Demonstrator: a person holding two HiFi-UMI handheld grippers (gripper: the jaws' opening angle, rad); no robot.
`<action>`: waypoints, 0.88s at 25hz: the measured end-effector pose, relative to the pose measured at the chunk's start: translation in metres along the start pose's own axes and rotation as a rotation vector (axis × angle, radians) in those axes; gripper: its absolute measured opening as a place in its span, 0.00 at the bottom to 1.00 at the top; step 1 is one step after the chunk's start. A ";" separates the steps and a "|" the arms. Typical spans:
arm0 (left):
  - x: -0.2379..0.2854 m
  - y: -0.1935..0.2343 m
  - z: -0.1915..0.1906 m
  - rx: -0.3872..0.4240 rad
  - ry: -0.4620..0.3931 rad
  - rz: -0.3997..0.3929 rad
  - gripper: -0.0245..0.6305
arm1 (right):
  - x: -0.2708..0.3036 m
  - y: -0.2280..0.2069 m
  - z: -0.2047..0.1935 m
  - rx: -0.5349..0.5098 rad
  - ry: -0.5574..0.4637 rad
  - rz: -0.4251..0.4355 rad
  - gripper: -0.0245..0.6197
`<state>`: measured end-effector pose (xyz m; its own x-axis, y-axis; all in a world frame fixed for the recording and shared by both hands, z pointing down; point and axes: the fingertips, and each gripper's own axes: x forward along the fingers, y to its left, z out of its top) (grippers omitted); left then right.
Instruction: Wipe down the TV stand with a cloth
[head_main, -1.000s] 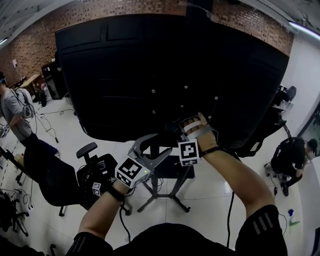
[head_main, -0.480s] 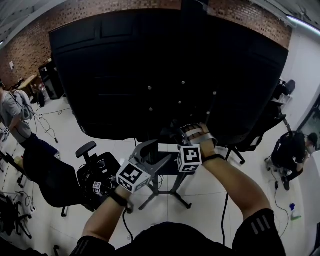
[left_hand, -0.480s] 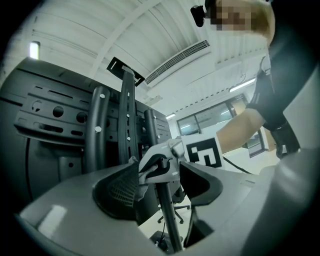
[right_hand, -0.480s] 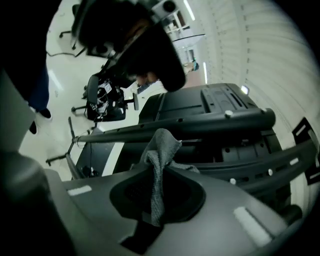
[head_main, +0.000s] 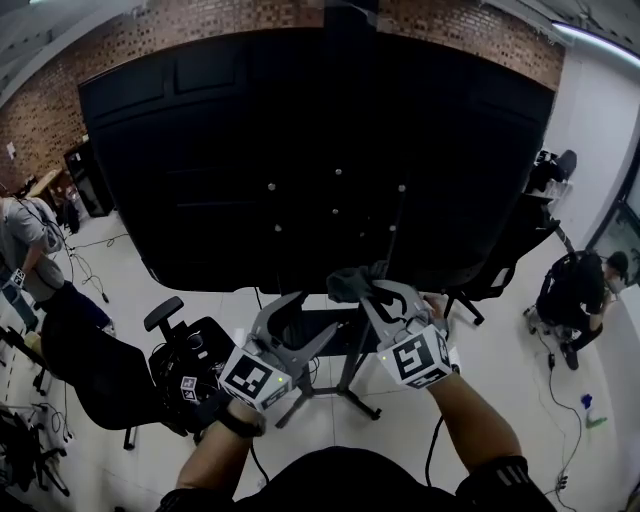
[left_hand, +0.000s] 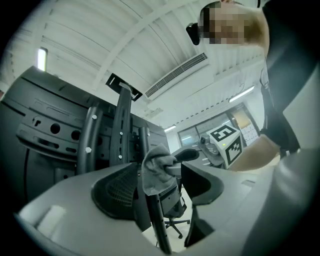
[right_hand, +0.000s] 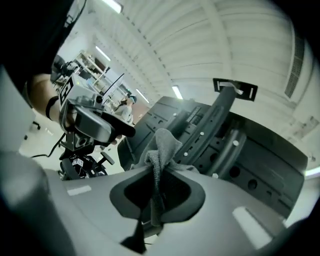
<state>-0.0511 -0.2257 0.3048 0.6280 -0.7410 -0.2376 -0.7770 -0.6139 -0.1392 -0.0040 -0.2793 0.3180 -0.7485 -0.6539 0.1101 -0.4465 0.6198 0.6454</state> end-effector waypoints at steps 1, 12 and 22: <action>0.000 -0.003 -0.004 -0.002 0.004 -0.005 0.49 | -0.009 0.001 -0.004 0.032 -0.007 -0.011 0.09; 0.019 -0.021 0.001 -0.009 0.005 -0.044 0.49 | -0.043 -0.087 -0.015 0.057 -0.053 -0.179 0.09; 0.070 -0.038 0.051 0.084 -0.059 -0.099 0.49 | -0.015 -0.198 -0.029 -0.059 0.013 -0.253 0.09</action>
<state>0.0207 -0.2404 0.2443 0.7002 -0.6593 -0.2741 -0.7137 -0.6565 -0.2441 0.1101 -0.4044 0.2105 -0.6101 -0.7906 -0.0516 -0.5892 0.4093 0.6966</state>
